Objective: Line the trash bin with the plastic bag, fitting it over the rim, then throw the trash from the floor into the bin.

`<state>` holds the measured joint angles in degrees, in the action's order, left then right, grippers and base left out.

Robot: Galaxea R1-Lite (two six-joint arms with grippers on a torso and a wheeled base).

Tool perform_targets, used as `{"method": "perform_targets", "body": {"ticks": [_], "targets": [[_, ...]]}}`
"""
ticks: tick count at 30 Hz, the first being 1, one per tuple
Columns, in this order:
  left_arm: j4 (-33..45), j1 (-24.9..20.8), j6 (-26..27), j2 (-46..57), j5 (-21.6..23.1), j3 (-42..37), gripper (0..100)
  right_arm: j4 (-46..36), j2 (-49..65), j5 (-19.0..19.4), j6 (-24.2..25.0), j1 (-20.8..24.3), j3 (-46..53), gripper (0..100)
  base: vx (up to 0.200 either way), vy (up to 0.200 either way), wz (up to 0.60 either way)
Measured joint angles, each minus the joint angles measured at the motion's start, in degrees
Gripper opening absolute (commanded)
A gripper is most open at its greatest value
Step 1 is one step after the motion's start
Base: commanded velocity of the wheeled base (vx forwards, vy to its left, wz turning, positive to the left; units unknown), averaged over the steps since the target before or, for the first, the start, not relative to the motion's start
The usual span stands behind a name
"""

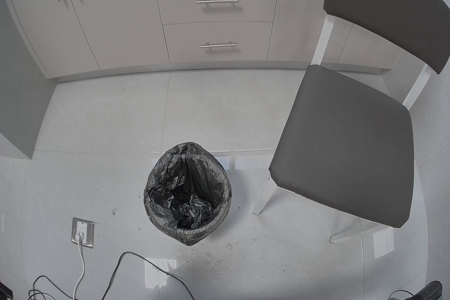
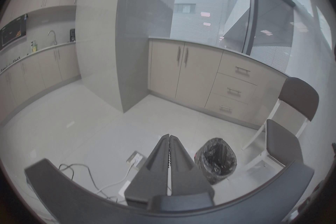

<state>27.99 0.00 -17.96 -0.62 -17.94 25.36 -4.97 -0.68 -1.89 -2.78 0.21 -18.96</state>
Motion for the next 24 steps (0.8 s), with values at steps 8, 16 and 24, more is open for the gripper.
{"method": "perform_targets", "body": {"ticks": [8, 16, 24], "targets": [[-26.9, 0.0, 11.4, 0.0, 1.2, -17.6, 0, 5.7, 0.0, 1.0, 0.9, 0.0, 7.1, 100, 0.000, 0.000, 0.00], [-30.5, 0.0, 16.3, 0.0, 13.4, -23.9, 0, 8.2, 0.0, 1.6, 1.4, -0.1, 12.5, 100, 0.000, 0.000, 0.00], [-29.8, 0.1, 15.1, 0.0, 13.9, -24.3, 0, 8.4, 0.0, -0.6, 1.5, 0.0, 13.1, 100, 0.000, 0.000, 0.00]]}}
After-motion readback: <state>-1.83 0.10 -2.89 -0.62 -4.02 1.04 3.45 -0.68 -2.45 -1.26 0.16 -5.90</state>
